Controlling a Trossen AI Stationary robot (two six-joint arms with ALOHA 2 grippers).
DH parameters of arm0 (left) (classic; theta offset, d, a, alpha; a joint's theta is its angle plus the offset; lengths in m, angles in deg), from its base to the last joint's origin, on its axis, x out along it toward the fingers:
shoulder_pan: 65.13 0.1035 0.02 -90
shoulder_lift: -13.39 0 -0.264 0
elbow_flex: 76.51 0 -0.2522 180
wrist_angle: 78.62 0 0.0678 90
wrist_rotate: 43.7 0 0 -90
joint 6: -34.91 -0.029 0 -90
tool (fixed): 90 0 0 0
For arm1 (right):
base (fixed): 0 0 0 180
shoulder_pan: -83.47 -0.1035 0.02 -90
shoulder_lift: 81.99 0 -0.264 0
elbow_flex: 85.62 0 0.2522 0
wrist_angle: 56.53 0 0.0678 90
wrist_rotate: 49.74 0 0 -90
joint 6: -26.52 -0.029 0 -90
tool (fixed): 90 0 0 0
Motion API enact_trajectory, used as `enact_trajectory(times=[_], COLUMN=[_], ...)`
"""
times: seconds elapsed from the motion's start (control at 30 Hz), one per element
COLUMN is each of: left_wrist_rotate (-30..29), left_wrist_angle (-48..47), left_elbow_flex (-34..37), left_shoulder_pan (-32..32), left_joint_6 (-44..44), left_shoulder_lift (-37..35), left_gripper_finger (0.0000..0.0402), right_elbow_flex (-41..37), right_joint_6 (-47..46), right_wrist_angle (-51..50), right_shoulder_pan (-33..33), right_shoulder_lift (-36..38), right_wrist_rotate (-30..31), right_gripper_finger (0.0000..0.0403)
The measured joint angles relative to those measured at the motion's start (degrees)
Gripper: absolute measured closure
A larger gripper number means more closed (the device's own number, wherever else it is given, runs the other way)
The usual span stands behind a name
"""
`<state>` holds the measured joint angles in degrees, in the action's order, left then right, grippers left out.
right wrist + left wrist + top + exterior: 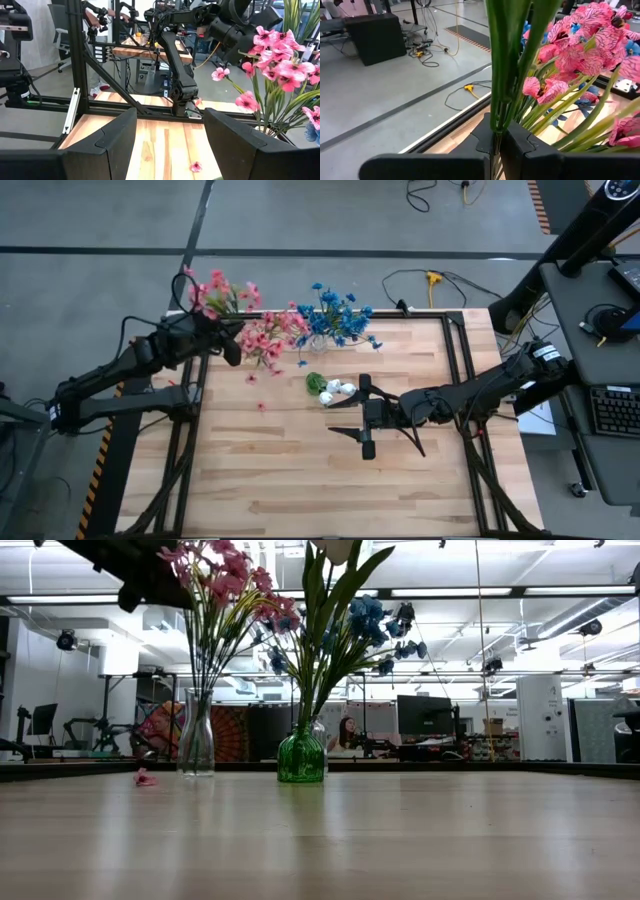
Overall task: Sort flowers into vase by color
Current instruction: Put the pink flowers into the left transparent vase
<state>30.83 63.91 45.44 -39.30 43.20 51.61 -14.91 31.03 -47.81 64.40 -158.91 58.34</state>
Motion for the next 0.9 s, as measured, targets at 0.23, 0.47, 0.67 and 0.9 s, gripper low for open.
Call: enact_trajectory(times=[0.23, 0.47, 0.67, 0.9], left_wrist_rotate=[0.0, 0.0, 0.02, 0.0], left_wrist_angle=[0.37, 0.01, -1.69, -3.05], left_elbow_flex=[0.06, 0.06, 0.06, 0.06], left_shoulder_pan=[0.02, 0.02, 0.0, 0.0], left_joint_6=[0.35, 0.35, -0.11, -0.21], left_shoulder_lift=[0.06, 0.15, 0.15, 0.15], left_gripper_finger=[0.0402, 0.0402, 0.0387, 0.0318], right_elbow_flex=[0.0, 0.0, 0.0, 0.0], right_joint_6=[0.04, 0.11, 0.17, 0.02], right_wrist_angle=[0.0, 0.0, 0.01, 0.04], right_shoulder_pan=[0.0, 0.0, 0.0, 0.0], right_shoulder_lift=[0.0, 0.0, 0.0, 0.0], right_wrist_rotate=[0.01, -0.01, -0.01, -0.01], right_gripper_finger=[0.0179, 0.0179, 0.0179, 0.0179])
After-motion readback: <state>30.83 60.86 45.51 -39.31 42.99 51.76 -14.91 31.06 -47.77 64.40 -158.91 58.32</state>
